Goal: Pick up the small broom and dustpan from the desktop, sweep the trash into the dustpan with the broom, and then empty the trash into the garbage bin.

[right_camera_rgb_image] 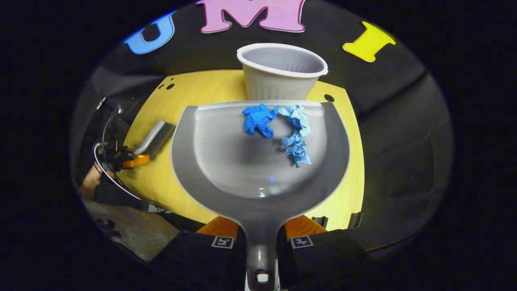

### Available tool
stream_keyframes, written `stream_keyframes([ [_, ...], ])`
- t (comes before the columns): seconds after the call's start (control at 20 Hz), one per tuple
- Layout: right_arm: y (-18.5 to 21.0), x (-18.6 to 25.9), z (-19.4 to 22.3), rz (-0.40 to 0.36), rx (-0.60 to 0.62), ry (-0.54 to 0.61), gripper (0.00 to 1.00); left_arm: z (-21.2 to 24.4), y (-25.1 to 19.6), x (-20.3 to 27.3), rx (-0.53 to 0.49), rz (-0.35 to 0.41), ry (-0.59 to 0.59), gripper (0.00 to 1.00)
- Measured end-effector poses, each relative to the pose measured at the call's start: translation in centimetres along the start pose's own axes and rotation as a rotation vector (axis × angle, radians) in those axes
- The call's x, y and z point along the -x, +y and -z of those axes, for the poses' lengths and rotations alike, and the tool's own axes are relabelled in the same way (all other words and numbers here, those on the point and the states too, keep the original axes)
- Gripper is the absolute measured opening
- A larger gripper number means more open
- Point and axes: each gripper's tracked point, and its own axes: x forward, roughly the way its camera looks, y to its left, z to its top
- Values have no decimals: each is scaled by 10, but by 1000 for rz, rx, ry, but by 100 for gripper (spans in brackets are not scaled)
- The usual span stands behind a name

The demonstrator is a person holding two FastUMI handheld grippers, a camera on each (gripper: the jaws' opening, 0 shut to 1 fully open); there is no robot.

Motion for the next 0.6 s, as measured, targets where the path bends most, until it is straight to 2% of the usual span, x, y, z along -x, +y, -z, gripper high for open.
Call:
stream_keyframes([
  [0.25,9,-6,-6,26,-79,-30,35,3,-1,-1,1,10,2,29],
  [0.3,11,-9,-6,32,-93,-27,35,2,-1,-1,3,11,0,27],
  [0.4,12,-11,-6,80,-89,-16,35,1,-3,0,10,16,-4,29],
  [0.5,14,-16,-5,138,-59,-5,35,1,-3,0,12,14,3,27],
  [0.6,19,-21,-4,157,-54,12,35,1,-3,2,12,13,15,27],
])
